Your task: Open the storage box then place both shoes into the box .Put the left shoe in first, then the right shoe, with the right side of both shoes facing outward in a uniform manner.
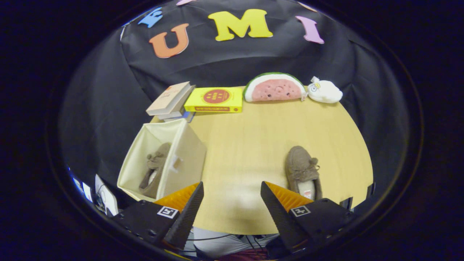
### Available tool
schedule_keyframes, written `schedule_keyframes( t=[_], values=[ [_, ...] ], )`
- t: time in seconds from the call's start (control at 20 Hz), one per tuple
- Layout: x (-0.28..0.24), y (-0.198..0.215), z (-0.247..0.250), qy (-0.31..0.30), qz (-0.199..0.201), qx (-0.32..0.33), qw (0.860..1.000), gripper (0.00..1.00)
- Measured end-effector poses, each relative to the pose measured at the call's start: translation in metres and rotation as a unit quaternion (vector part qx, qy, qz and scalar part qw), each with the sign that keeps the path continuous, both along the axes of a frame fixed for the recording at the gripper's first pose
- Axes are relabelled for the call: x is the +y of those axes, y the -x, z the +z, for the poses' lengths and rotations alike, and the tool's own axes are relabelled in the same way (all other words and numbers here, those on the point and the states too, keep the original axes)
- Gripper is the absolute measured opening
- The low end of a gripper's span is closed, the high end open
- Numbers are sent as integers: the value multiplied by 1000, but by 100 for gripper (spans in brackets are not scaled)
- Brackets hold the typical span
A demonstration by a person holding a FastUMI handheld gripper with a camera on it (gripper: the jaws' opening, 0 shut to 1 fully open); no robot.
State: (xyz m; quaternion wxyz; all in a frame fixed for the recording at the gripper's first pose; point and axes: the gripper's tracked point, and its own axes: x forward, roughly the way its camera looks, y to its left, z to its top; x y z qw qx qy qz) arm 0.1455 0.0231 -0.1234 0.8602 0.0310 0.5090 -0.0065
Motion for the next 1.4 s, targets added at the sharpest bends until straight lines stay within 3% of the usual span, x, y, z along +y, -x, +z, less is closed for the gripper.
schedule_keyframes(
  t=[0.35, 0.55, 0.85, 1.0, 1.1, 1.15, 1.3, 1.35, 1.4],
  values=[
    [-126, -4, -47, 47, -68, 56, 995, 96],
    [-168, -2, -69, 62, -74, 88, 991, 96],
    [-186, 12, -92, 53, -64, 116, 990, 99],
    [-192, 20, -100, 61, -57, 134, 987, 92],
    [-196, 24, -111, 59, -63, 153, 984, 76],
    [-194, 26, -116, 53, -61, 159, 984, 61],
    [-187, 26, -115, 39, -50, 157, 986, 33],
    [-190, 27, -116, 40, -55, 156, 985, 4],
    [-189, 27, -115, 38, -58, 159, 985, 4]
  ],
)
